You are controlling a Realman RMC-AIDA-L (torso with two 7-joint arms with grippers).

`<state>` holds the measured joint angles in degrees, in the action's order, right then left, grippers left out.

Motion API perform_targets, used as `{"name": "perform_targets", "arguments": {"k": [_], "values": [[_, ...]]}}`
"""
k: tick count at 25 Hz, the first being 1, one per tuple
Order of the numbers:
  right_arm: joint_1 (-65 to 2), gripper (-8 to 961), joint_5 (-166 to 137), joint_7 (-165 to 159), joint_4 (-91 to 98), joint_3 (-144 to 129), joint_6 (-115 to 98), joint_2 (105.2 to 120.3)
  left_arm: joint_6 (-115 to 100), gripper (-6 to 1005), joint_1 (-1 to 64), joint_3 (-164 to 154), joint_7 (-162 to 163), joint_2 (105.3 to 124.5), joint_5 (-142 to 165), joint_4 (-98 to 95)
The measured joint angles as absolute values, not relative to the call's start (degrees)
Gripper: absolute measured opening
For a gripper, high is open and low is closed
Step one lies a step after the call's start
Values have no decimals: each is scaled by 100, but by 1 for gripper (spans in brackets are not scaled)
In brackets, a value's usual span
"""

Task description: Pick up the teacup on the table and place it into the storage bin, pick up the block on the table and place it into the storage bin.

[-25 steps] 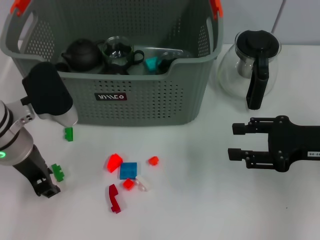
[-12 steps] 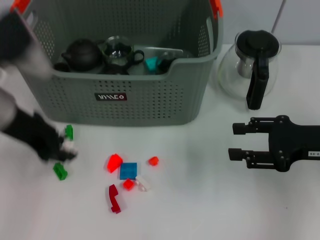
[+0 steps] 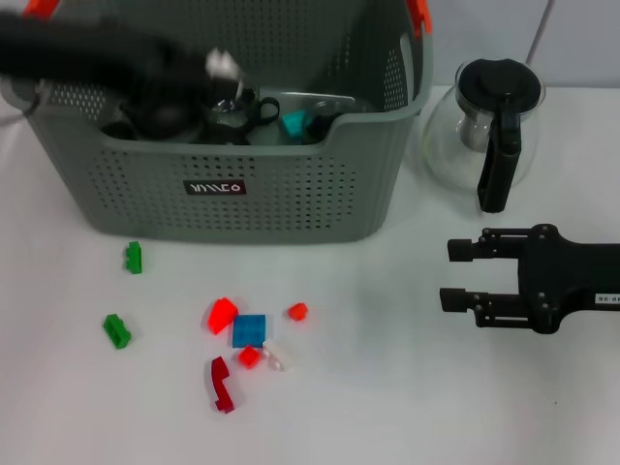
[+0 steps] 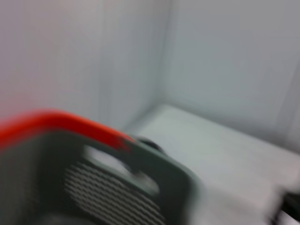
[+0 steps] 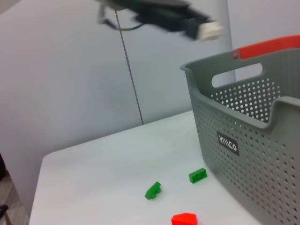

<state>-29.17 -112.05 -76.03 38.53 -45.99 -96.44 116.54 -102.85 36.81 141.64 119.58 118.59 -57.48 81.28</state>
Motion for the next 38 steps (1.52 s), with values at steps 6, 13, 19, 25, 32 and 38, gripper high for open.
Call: {"name": "perform_targets", "arguments": {"k": [6, 13, 19, 25, 32, 38], "values": [[-2932, 687, -11186, -7598, 3841, -4597, -9650, 11654, -7713, 441, 4568, 13024, 13037, 11685, -4274, 6925], [-2937, 688, -11177, -7583, 3841, -4596, -9662, 11654, -6634, 448, 5583, 12468, 13944, 11619, -2519, 5028], [-2952, 688, -11171, -7573, 3840, -4609, -9668, 11668, -6191, 454, 5890, 12457, 14144, 11732, -2078, 4399], [-2953, 688, -11170, -7573, 3840, -4605, -9702, 11672, -6167, 460, 5812, 12529, 14168, 11813, -2163, 4618], [-2942, 688, -11170, -7583, 3841, -4605, -9723, 11672, -6517, 644, 4831, 12556, 14053, 12223, -2945, 6517], [-2932, 687, -11170, -7597, 3840, -4600, -9792, 11672, -6977, 819, 3578, 12572, 13553, 12385, -4948, 8062]]}}
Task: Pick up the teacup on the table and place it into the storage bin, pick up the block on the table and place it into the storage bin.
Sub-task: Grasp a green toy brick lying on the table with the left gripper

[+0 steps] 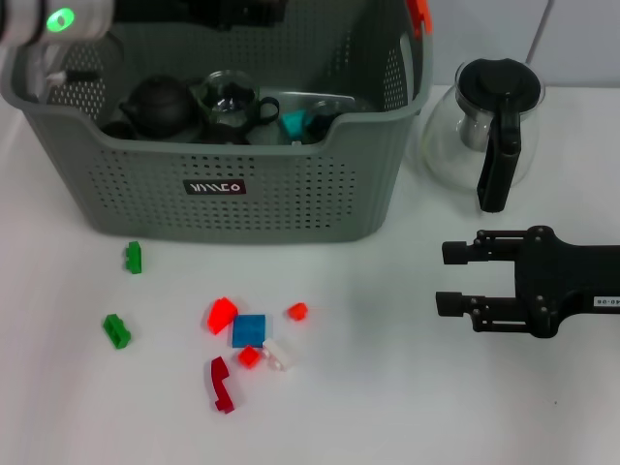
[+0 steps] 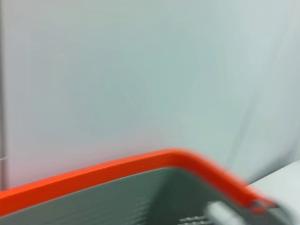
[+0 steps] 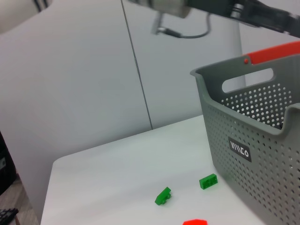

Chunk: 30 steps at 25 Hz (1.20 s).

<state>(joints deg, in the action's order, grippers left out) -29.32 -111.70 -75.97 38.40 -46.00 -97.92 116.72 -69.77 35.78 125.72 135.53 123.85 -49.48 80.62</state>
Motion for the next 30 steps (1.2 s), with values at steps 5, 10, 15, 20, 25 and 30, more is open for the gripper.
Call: {"name": "perform_targets", "arguments": {"k": [5, 10, 15, 20, 25, 30], "values": [[-2951, 687, -11170, -7625, 3845, -4597, -9797, 11672, -7684, 898, 2678, 12732, 13008, 12427, -6072, 8778], [-2949, 687, -11171, -7637, 3859, -4596, -9837, 11672, -8926, 895, 2190, 13258, 12731, 12435, -6187, 9201], [-2952, 687, -11171, -7645, 3848, -4596, -9830, 11671, -10407, 872, 2020, 14037, 11492, 12423, -5920, 9072], [-2948, 687, -11174, -7646, 3842, -4597, -9799, 11675, -10694, 852, 1809, 14086, 10309, 12437, -5248, 8757], [-2919, 686, -11173, -7646, 3841, -4597, -9769, 11680, -10107, 848, 1769, 13701, 10159, 12441, -4532, 8354], [-2904, 686, -11171, -7646, 3841, -4597, -9732, 11696, -9550, 844, 1803, 13021, 10421, 12445, -3779, 8045]]}}
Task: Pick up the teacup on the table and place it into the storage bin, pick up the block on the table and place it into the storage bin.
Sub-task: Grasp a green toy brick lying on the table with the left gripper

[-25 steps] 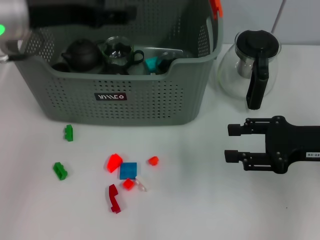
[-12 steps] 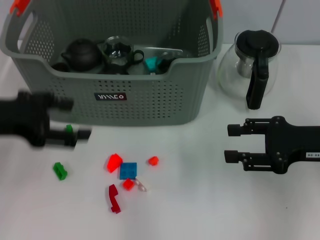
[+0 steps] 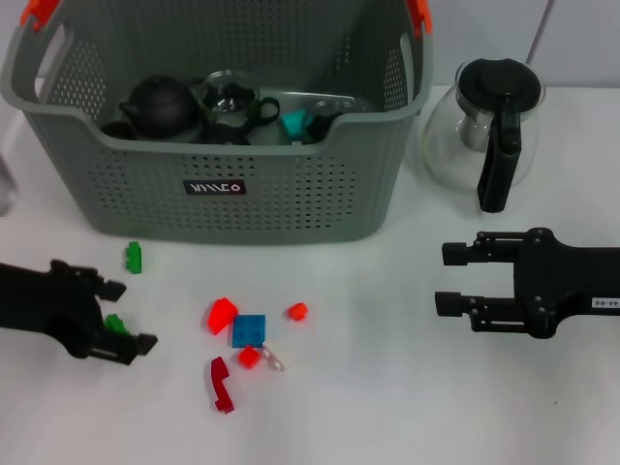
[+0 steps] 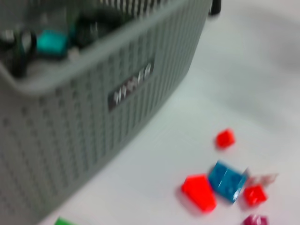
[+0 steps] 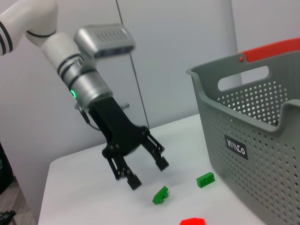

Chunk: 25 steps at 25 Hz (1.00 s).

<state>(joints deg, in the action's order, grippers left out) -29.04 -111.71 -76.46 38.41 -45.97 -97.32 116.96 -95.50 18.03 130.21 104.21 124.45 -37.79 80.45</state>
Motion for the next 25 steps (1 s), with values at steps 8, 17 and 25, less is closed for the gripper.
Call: {"name": "perform_targets", "arguments": {"k": [8, 17, 25], "values": [[-2898, 686, -11170, -7633, 3841, -4597, -9729, 11708, -8912, 838, 1750, 12184, 11063, 12456, -3255, 7956], [-2897, 687, -11171, -7604, 3794, -4597, -9716, 11707, -8666, 794, 1749, 12052, 11228, 12458, -2979, 7930], [-2920, 687, -11188, -7600, 3795, -4597, -9649, 11707, -8373, 778, 1769, 11956, 11291, 12447, -2877, 7786]]}}
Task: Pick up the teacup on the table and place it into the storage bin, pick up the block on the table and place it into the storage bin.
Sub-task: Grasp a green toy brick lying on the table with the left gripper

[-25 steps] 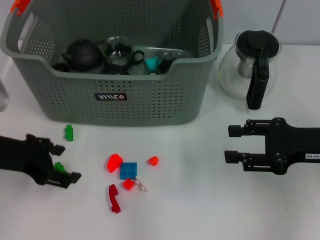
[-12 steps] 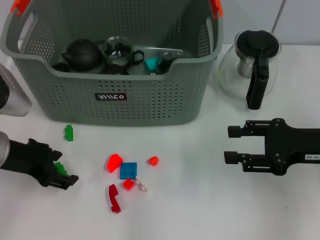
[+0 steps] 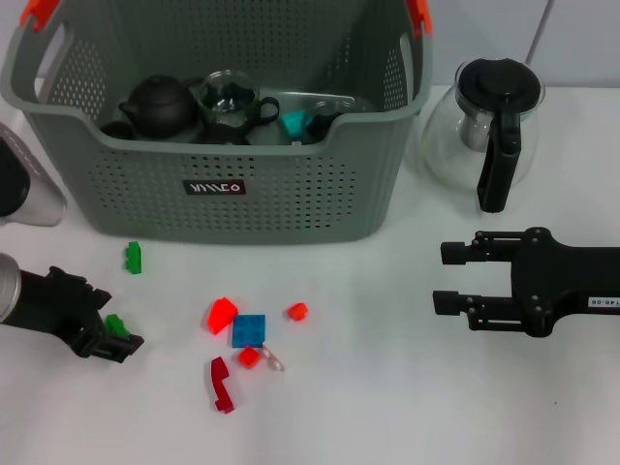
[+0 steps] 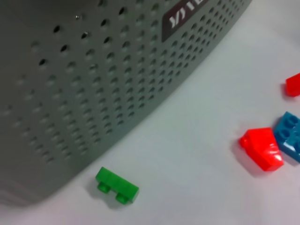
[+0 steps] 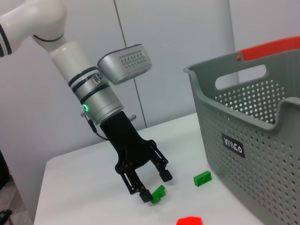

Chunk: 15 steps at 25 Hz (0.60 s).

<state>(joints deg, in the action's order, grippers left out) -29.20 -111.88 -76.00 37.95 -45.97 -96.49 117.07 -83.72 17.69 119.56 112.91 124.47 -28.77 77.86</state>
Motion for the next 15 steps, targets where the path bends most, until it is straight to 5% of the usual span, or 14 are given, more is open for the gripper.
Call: {"name": "perform_targets", "arguments": {"k": [15], "values": [[-2897, 687, -11181, -7607, 3797, -4597, -9670, 11707, -8182, 761, 1741, 11670, 11301, 12445, -2763, 7712]]}}
